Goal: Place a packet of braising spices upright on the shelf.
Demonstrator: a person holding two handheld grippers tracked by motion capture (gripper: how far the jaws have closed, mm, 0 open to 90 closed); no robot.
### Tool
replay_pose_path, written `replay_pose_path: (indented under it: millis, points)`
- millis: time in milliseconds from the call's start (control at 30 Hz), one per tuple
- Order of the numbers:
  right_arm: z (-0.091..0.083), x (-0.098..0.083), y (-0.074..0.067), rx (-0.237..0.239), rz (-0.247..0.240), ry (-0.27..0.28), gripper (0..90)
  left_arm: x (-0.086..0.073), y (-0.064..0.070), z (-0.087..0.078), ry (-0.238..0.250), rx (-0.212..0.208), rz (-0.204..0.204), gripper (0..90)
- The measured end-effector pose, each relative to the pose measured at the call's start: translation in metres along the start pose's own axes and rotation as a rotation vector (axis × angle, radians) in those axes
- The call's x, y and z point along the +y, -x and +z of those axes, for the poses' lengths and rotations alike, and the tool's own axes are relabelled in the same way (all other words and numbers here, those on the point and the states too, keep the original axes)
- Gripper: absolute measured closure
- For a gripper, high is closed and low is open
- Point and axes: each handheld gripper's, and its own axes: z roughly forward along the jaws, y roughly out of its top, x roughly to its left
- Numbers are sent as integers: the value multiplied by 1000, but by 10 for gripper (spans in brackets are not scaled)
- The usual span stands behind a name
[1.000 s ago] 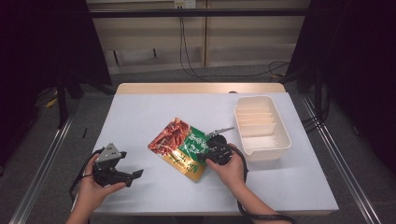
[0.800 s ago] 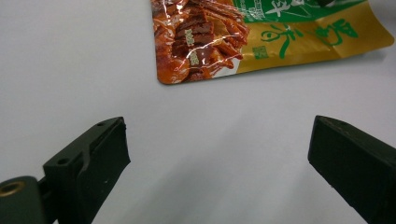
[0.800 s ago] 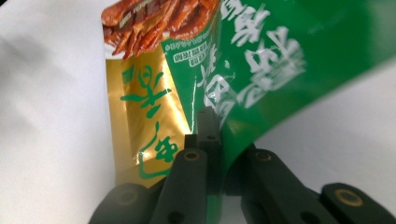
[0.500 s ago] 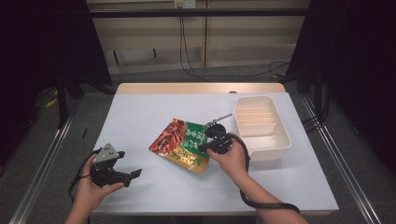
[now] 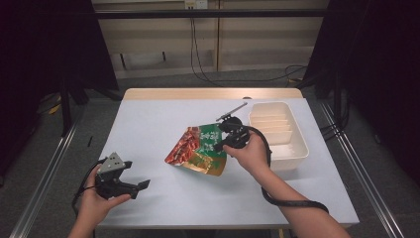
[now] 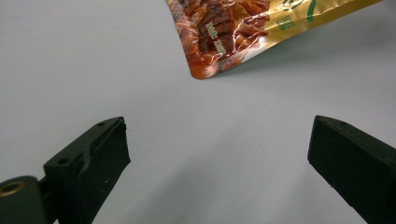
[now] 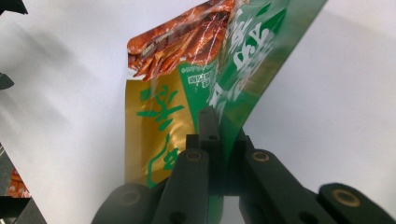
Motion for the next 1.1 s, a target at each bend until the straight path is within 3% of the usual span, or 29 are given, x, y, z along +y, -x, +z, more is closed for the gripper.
replay_pose_path:
  millis: [500, 833, 1100]
  points:
    - [-29, 28, 9, -22, -34, -82, 900, 0, 0, 0, 1, 3, -11, 52]
    - [-40, 46, 15, -30, -32, -143, 900, 0, -2, 0, 6, -2, -3, 52]
    - [-48, 61, 10, -51, -51, -206, 900, 0, -2, 0, 3, -1, -4, 52]
